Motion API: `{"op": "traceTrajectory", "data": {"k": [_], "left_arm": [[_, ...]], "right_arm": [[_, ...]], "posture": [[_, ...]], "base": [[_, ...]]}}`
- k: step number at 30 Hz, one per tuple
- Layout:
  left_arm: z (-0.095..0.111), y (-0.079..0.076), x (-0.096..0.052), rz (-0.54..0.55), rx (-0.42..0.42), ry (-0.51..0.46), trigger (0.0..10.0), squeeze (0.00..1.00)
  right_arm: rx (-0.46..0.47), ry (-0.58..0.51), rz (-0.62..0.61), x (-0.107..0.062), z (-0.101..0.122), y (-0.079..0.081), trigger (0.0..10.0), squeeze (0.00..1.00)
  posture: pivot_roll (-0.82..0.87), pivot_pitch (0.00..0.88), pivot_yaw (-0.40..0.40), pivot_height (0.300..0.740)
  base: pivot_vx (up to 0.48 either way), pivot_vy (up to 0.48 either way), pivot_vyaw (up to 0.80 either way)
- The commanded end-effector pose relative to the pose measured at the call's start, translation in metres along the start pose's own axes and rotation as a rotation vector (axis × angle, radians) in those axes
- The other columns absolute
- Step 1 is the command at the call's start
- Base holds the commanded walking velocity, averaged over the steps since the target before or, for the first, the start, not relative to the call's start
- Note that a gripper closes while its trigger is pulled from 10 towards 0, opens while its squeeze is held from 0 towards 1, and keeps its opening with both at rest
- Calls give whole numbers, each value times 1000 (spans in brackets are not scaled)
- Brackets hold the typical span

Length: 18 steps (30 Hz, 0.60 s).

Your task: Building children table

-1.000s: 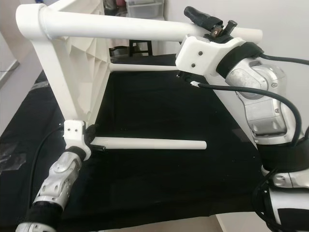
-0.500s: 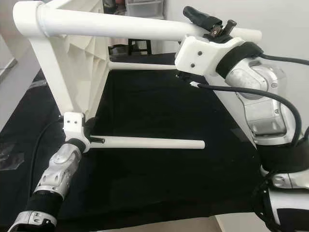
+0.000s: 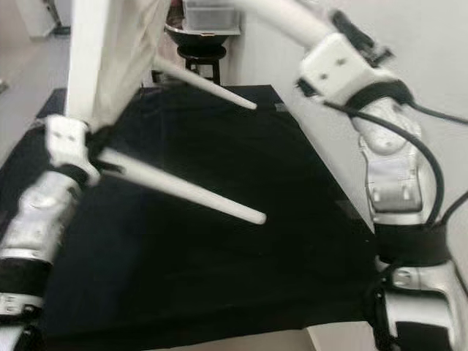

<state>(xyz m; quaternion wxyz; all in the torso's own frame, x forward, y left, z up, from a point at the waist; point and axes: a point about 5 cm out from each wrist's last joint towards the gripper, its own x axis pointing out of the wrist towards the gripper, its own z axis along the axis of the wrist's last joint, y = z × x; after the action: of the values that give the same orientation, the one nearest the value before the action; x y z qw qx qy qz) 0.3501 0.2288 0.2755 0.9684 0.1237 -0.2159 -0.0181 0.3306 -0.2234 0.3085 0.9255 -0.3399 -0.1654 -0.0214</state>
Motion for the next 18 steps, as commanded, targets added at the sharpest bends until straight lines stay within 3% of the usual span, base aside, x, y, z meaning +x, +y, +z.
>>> {"op": "traceTrajectory", "data": {"k": [1, 2, 5, 6, 7, 8, 9, 10, 11, 12, 13, 14, 15, 17, 18], "left_arm": [[8, 56, -9, 212, 3, 1, 10000, 0], [25, 66, -1, 213, 28, -42, 10000, 0], [36, 72, 3, 214, 43, -67, 10000, 0], [57, 78, 12, 203, 52, -116, 10000, 0], [57, 78, 12, 203, 52, -116, 10000, 0], [85, 80, 23, 173, 76, -185, 10000, 0], [85, 80, 23, 173, 76, -185, 10000, 0], [109, 77, 32, 133, 85, -243, 10000, 0], [109, 77, 32, 133, 85, -243, 10000, 0], [124, 68, 38, 85, 69, -281, 10000, 0], [126, 56, 41, 36, 51, -287, 10000, 0], [126, 56, 41, 36, 51, -287, 10000, 0], [117, 42, 41, -10, 27, -265, 10000, 0], [117, 42, 41, -10, 27, -265, 10000, 0], [103, 28, 39, -50, 2, -227, 10000, 0]], "right_arm": [[138, 376, 6, -21, -73, 10, 0, 0], [212, 404, 34, -27, -77, 27, 0, 0], [258, 422, 49, -30, -79, 38, 0, 0], [324, 455, 79, -36, -84, 57, 0, 0], [324, 455, 79, -36, -84, 57, 0, 0], [403, 498, 119, -44, -89, 81, 0, 0], [403, 498, 119, -44, -89, 81, 0, 0], [463, 528, 160, -51, -91, 106, 0, 0], [463, 528, 160, -51, -91, 106, 0, 0], [504, 539, 198, -57, -88, 127, 0, 0], [525, 545, 224, -61, -84, 141, 0, 0], [525, 545, 224, -61, -84, 141, 0, 0], [533, 539, 242, -62, -80, 149, 0, 0], [533, 539, 242, -62, -80, 149, 0, 0], [535, 532, 258, -62, -77, 155, 0, 0]], "posture": [[-50, 26, 13, 740], [-37, 25, 12, 740], [-35, 24, 12, 740], [-33, 23, 12, 740], [-33, 23, 12, 740], [-3, 19, 14, 740], [-3, 19, 14, 740], [7, 15, 19, 740], [7, 15, 19, 740], [13, 15, 27, 740], [10, 13, 33, 740], [10, 13, 33, 740], [2, 13, 35, 740], [2, 13, 35, 740], [-3, 12, 37, 740]], "base": [[0, 0, 0], [0, 0, 0], [0, 0, 0], [0, 0, 0], [0, 0, 0], [0, 0, 0], [0, 0, 0], [0, 0, 0], [0, 0, 0], [0, 0, 0], [0, 0, 0], [0, 0, 0], [0, 0, 0], [0, 0, 0], [0, 0, 0]]}}
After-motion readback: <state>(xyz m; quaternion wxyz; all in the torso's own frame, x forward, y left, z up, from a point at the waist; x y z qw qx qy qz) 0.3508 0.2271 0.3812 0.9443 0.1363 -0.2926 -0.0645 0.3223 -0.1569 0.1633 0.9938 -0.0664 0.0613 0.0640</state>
